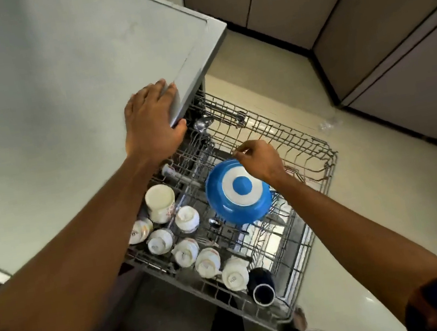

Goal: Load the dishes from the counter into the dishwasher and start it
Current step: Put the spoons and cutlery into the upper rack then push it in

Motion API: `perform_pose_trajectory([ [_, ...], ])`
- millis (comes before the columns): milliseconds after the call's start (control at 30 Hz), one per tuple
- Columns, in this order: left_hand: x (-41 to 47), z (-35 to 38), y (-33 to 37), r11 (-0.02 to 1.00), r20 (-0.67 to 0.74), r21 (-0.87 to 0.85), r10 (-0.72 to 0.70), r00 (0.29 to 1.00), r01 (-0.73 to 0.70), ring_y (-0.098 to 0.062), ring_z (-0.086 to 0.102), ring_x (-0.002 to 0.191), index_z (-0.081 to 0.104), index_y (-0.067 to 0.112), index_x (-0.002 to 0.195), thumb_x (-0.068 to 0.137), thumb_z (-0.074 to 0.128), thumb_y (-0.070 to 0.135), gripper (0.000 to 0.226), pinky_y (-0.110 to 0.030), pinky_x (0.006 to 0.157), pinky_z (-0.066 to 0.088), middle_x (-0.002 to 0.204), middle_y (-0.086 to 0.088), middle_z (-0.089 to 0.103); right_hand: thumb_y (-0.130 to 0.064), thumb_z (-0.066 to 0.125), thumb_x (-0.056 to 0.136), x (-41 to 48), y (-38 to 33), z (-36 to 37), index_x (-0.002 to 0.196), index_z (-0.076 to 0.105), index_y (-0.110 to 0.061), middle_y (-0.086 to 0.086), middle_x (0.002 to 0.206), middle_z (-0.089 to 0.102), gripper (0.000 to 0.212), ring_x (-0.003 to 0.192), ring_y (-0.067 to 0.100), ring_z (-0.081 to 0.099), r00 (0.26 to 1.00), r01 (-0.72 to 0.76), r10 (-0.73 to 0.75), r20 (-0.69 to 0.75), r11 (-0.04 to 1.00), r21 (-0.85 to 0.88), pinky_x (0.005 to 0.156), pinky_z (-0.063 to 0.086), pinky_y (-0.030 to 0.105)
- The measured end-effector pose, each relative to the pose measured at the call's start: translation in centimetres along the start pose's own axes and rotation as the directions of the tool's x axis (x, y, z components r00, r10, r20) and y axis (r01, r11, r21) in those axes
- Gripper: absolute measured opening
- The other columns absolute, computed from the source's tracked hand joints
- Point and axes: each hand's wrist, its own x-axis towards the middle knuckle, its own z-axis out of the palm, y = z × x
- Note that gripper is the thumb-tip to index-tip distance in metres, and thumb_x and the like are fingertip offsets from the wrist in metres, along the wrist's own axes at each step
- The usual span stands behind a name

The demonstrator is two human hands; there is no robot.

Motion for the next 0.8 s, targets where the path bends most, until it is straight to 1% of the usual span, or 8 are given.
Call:
perform_pose_trajectory([
  [133, -2.1, -1.2, 0.4, 0.982, -0.053, -0.186, -0.032, 0.998, 0.022, -0.028, 0.049, 0.13, 0.061, 0.016, 0.134, 0.089, 0.064, 0.03, 0.047, -0.041, 0.111, 0.036, 0.141, -0.007, 0.057, -0.048, 0.062, 0.092, -4.8, -0.5, -1.1, 0.096, 0.073, -0.033, -0.008, 0.083, 0.074, 0.019, 0.077, 0.015, 0.068, 0.999, 0.036, -0.037, -0.03, 0.999, -0.006, 0.071, 0.056, 0.031],
  [267, -7.8, -2.6, 0.2, 0.896, -0.162, -0.432, -0.19, 0.968, 0.103, -0.023, 0.063, 0.104, 0.07, 0.017, 0.118, 0.086, 0.062, 0.029, 0.035, -0.037, 0.094, 0.05, 0.117, -0.002, 0.07, -0.047, 0.061, 0.091, -9.0, -0.5, -1.5, 0.103, 0.074, -0.031, -0.009, 0.083, 0.072, 0.023, 0.08, 0.017, 0.067, 0.995, 0.095, -0.096, -0.018, 0.993, -0.068, 0.074, 0.055, 0.032],
  [400, -16.2, -4.0, 0.3, 0.911, -0.219, -0.401, -0.196, 0.956, 0.095, -0.025, 0.065, 0.098, 0.074, 0.013, 0.108, 0.086, 0.065, 0.015, 0.024, -0.034, 0.088, 0.049, 0.107, -0.006, 0.072, -0.045, 0.06, 0.091, -13.1, -0.7, -1.9, 0.104, 0.075, -0.032, -0.008, 0.087, 0.074, 0.024, 0.082, 0.016, 0.068, 0.985, 0.17, -0.169, 0.017, 0.98, -0.104, 0.078, 0.058, 0.035],
  [500, -23.5, -4.7, -0.2, 0.918, -0.194, -0.361, -0.248, 0.949, 0.165, -0.026, 0.065, 0.099, 0.074, 0.014, 0.107, 0.085, 0.064, 0.017, 0.024, -0.038, 0.09, 0.052, 0.104, -0.006, 0.072, -0.043, 0.058, 0.091, -16.2, -1.3, -1.7, 0.1, 0.076, -0.031, -0.008, 0.087, 0.075, 0.023, 0.082, 0.017, 0.069, 0.972, 0.234, -0.23, 0.045, 0.965, -0.121, 0.077, 0.058, 0.036],
  [567, -29.7, -5.0, -0.2, 0.908, -0.18, -0.34, -0.319, 0.931, 0.246, -0.024, 0.065, 0.092, 0.075, 0.013, 0.104, 0.084, 0.067, 0.011, 0.021, -0.029, 0.086, 0.047, 0.099, -0.006, 0.073, -0.042, 0.058, 0.091, -19.0, -1.6, -1.0, 0.094, 0.075, -0.03, -0.006, 0.085, 0.075, 0.021, 0.079, 0.017, 0.069, 0.959, 0.277, -0.266, 0.1, 0.954, -0.117, 0.073, 0.059, 0.036],
  [633, -36.4, -5.7, -0.3, 0.882, -0.165, -0.309, -0.418, 0.893, 0.356, -0.027, 0.066, 0.09, 0.076, 0.013, 0.101, 0.085, 0.068, 0.007, 0.019, -0.029, 0.082, 0.044, 0.097, -0.007, 0.074, -0.042, 0.059, 0.09, -22.3, -2.3, 0.2, 0.084, 0.072, -0.033, -0.007, 0.08, 0.073, 0.017, 0.076, 0.019, 0.068, 0.938, 0.324, -0.304, 0.169, 0.94, -0.105, 0.066, 0.057, 0.036],
  [700, -42.6, -6.1, -1.0, 0.836, -0.111, -0.256, -0.524, 0.844, 0.485, -0.033, 0.066, 0.094, 0.076, 0.011, 0.103, 0.086, 0.069, 0.007, 0.019, -0.038, 0.087, 0.047, 0.1, -0.011, 0.074, -0.045, 0.057, 0.085, -25.3, -3.2, 1.8, 0.072, 0.065, -0.034, -0.007, 0.076, 0.07, 0.019, 0.078, 0.022, 0.068, 0.913, 0.368, -0.337, 0.229, 0.924, -0.106, 0.064, 0.053, 0.034],
  [800, -52.4, -7.8, -3.0, 0.741, -0.106, -0.211, -0.665, 0.739, 0.637, -0.036, 0.067, 0.093, 0.076, 0.01, 0.104, 0.085, 0.07, 0.007, 0.02, -0.043, 0.084, 0.05, 0.1, -0.012, 0.073, -0.054, 0.051, 0.076, -29.9, -5.9, 5.4, 0.081, 0.07, -0.03, -0.003, 0.082, 0.073, 0.031, 0.086, 0.025, 0.069, 0.855, 0.445, -0.402, 0.327, 0.893, -0.065, 0.074, 0.056, 0.037],
])
